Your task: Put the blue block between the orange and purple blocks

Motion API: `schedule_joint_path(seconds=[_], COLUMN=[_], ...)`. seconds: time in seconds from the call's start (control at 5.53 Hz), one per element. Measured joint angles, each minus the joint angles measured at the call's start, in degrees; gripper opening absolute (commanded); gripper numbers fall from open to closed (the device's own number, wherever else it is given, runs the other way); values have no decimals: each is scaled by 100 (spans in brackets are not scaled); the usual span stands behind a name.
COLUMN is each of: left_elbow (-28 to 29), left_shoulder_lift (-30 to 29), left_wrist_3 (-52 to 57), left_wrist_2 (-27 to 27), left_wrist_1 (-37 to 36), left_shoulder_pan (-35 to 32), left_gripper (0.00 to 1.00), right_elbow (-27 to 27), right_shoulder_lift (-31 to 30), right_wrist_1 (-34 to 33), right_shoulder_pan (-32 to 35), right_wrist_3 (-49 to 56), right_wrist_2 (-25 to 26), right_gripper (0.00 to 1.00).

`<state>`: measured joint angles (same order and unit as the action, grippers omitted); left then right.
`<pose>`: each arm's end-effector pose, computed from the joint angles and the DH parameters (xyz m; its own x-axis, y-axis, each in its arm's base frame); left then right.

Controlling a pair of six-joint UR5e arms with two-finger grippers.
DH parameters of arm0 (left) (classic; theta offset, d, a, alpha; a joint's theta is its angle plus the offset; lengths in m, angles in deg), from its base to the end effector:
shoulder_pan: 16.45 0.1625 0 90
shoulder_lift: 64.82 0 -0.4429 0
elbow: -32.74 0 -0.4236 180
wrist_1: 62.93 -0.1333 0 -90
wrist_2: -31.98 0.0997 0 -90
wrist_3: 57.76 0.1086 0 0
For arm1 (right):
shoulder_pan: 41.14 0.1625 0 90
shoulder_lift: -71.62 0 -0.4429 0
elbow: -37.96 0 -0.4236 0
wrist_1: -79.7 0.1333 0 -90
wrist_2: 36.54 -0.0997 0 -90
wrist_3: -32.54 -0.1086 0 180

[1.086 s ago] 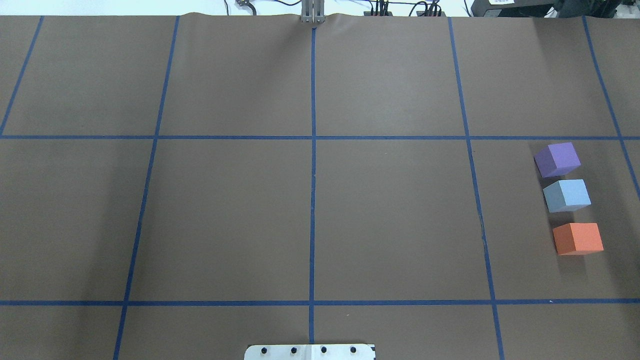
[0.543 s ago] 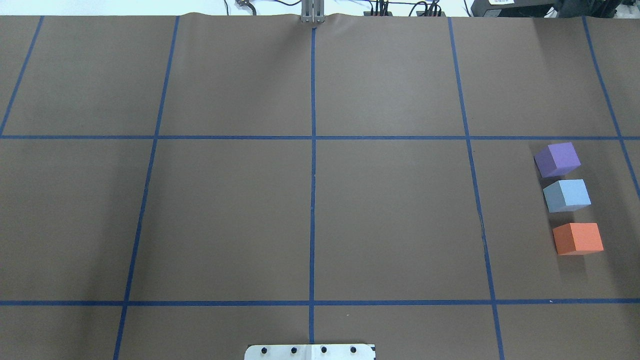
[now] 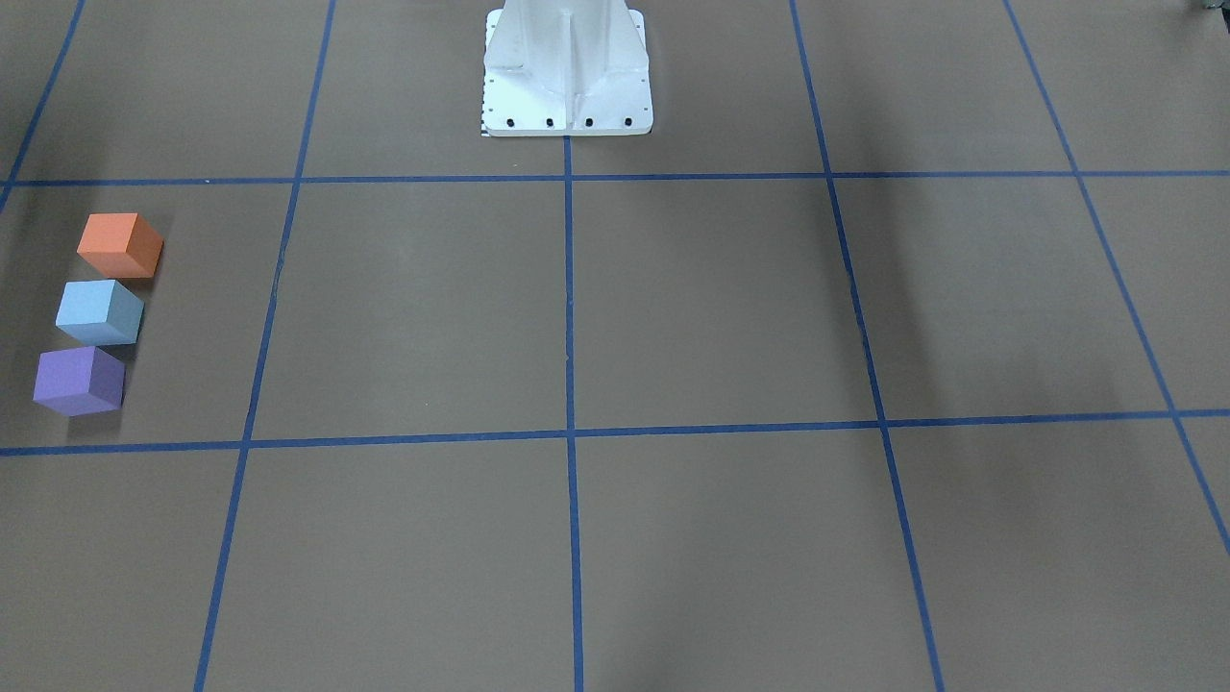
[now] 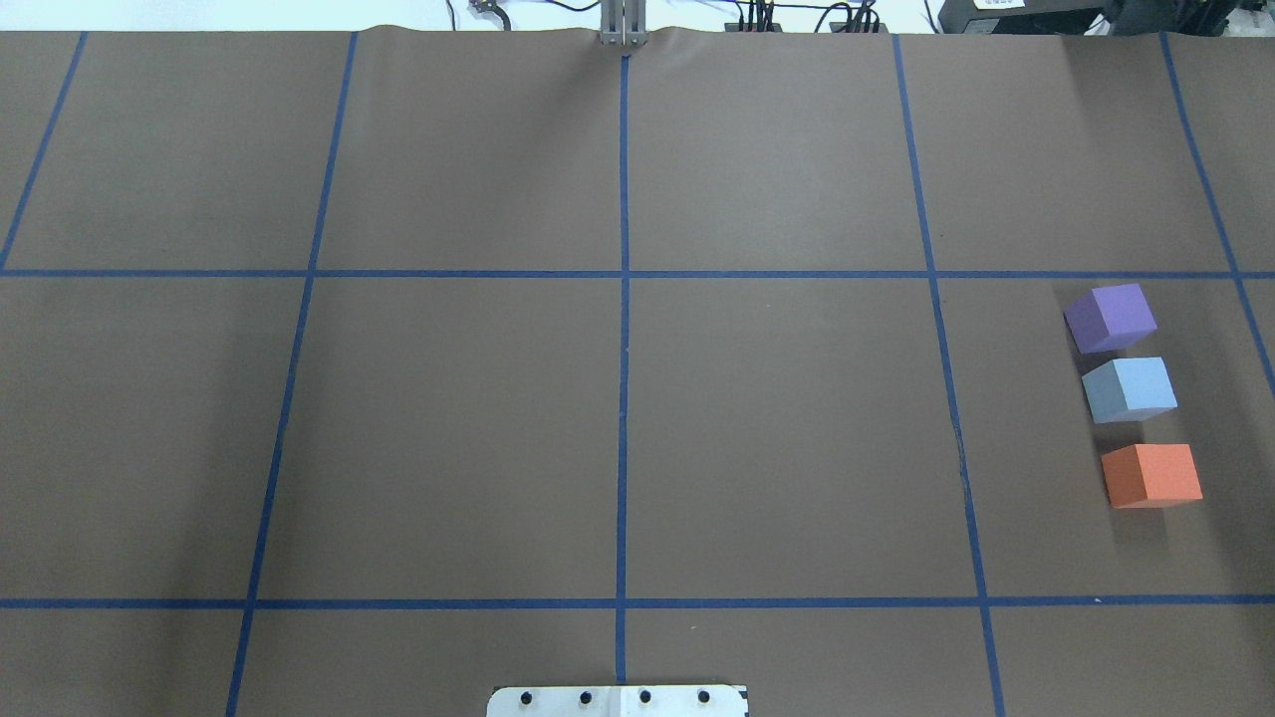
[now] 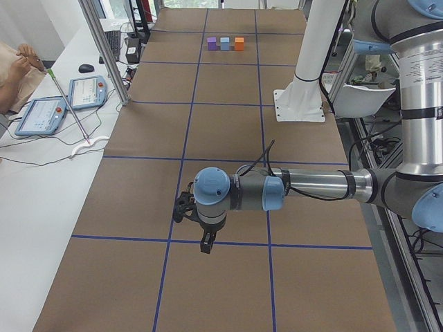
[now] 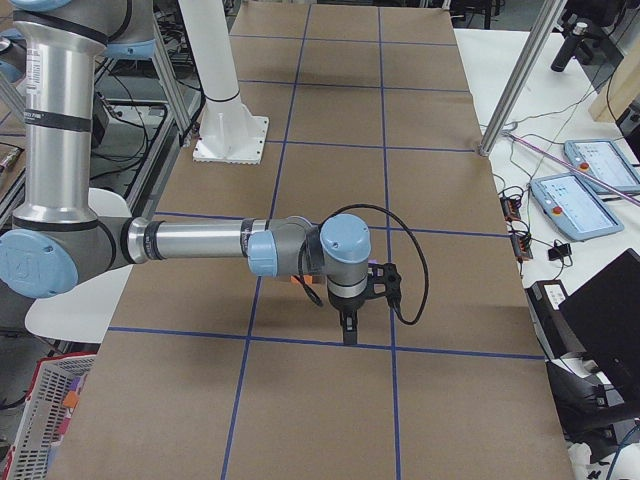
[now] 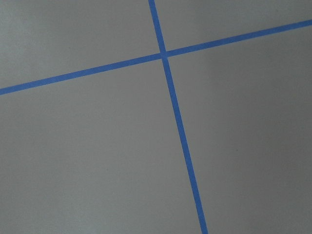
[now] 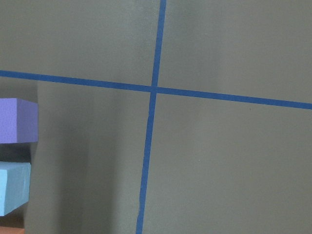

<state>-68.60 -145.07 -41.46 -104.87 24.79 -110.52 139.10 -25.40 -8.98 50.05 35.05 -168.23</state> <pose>-0.0857 -0.4423 0.6627 0.6741 0.2249 -0.7036 -0.1232 0.9734 0.1932 0.0709 -0.4739 0.6429 0.7481 -0.0911 0.6573 0.0121 0.9922 0.1237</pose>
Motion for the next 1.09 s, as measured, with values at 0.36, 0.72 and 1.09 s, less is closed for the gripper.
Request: schedule_joint_path(seconds=[0.36, 0.72, 1.09], left_elbow=[-42, -62, -83], left_shoulder_lift=[63, 85, 101], left_wrist_3=[-10, 9, 17], left_wrist_2=[0, -2, -8], left_wrist_1=[0, 0, 0], left_shoulder_pan=[5, 5, 5], left_gripper=[100, 100, 100], right_elbow=[2, 2, 7], right_shoulder_lift=[-7, -9, -9], right_wrist_1=[16, 29, 27], right_shoulder_pan=[-8, -21, -29], right_wrist_3=[-3, -5, -18], right_wrist_2=[-35, -41, -71], right_gripper=[100, 100, 100])
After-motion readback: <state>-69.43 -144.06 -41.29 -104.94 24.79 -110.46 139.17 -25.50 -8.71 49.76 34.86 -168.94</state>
